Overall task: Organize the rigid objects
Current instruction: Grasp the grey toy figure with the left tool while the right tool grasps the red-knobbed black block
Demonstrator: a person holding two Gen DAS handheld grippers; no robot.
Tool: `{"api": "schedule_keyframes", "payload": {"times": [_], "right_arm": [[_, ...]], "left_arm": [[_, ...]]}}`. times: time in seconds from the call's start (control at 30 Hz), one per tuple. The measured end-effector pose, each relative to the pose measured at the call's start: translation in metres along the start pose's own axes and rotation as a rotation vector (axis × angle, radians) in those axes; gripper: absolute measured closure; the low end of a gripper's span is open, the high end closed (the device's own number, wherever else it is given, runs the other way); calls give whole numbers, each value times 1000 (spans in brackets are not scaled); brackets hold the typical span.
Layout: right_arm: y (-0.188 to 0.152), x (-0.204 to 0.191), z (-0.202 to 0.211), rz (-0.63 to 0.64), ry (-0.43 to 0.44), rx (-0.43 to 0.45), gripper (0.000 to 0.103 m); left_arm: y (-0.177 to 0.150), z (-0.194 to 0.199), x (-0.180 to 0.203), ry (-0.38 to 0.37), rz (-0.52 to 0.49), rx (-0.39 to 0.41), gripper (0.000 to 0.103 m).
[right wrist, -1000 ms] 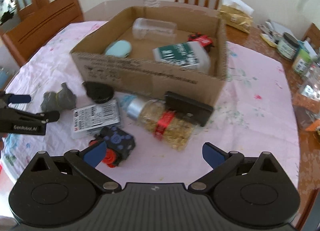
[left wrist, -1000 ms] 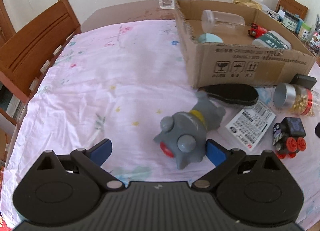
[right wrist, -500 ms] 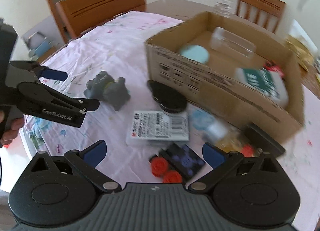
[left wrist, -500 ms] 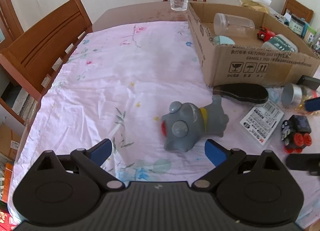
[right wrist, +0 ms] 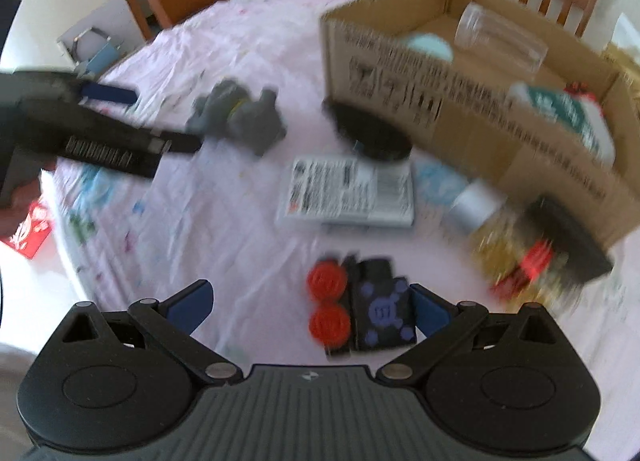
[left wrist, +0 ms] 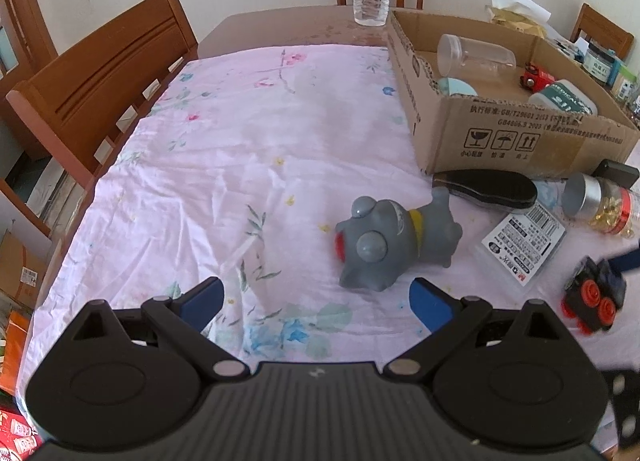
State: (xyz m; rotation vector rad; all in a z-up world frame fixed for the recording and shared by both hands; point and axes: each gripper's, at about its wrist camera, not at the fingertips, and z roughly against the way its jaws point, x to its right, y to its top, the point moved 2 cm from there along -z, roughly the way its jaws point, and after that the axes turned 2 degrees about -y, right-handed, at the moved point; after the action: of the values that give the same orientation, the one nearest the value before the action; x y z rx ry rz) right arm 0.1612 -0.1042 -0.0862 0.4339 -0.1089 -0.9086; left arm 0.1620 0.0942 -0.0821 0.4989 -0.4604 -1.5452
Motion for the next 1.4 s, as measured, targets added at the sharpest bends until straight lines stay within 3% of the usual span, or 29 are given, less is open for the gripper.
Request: {"api": "schedule_keyframes", "payload": {"times": [0.23, 0.43, 0.57, 0.73, 0.8, 0.97, 1.07, 1.27, 1.4], "right_arm": [[-20, -14, 10, -6, 126, -39, 0], [-7, -2, 13, 16, 47, 44, 0], [4, -3, 8, 52, 71, 70, 0], [0, -14, 5, 133, 114, 33, 0], [-7, -16, 8, 145, 130, 19, 6], [-19, -19, 12, 190, 64, 32, 39], [-16, -16, 11, 166, 22, 52, 48], [-16, -6, 11, 134, -80, 73, 49], [-20, 17, 14, 43, -135, 70, 49]], "left_arm": [[4, 0, 10, -14, -20, 8, 4], [2, 0, 16, -23, -28, -1, 4], [1, -1, 19, -25, -32, -11, 4], [-1, 0, 19, -21, -29, -17, 4], [-1, -1, 18, -21, -21, -20, 4], [2, -4, 21, -28, -18, -22, 4], [5, -7, 27, -35, -28, -23, 4], [12, -12, 39, -34, -44, -16, 4], [18, -17, 43, -38, -38, -8, 4]]}}
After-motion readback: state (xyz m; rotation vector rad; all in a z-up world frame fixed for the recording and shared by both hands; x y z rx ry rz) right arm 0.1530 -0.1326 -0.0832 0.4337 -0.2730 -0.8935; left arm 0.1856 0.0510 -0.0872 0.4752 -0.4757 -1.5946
